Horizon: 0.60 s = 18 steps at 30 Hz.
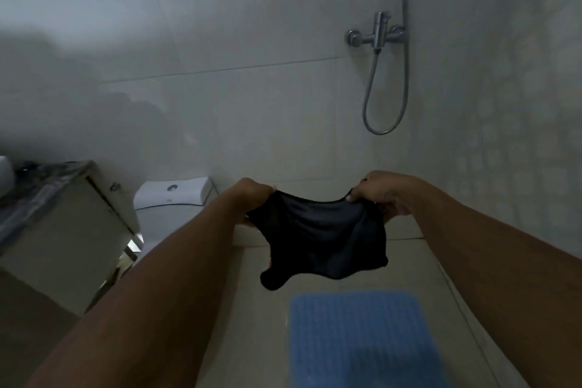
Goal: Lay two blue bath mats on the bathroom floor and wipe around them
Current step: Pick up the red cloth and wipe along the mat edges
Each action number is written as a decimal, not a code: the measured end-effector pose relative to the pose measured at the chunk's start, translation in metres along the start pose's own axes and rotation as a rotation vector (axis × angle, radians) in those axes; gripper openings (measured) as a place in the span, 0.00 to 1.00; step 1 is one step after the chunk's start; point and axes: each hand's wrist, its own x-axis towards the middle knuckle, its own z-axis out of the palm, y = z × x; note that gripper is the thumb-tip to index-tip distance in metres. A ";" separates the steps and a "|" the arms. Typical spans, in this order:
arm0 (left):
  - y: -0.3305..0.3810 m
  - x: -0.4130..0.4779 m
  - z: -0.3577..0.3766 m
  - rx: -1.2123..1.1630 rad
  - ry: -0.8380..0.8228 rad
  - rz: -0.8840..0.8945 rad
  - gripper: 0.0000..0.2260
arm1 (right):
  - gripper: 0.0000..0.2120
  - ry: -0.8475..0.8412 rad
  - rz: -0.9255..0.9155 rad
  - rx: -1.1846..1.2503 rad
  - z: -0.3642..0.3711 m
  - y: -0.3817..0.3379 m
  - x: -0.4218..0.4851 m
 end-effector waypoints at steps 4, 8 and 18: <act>-0.013 0.004 -0.022 -0.075 -0.069 -0.002 0.18 | 0.14 -0.013 -0.034 0.231 0.025 -0.030 0.001; -0.016 0.008 -0.044 -0.261 -0.202 0.030 0.16 | 0.12 -0.117 -0.071 0.433 0.057 -0.067 -0.001; -0.013 0.020 -0.092 -0.351 -0.373 0.158 0.10 | 0.11 -0.158 -0.193 0.405 0.107 -0.128 -0.018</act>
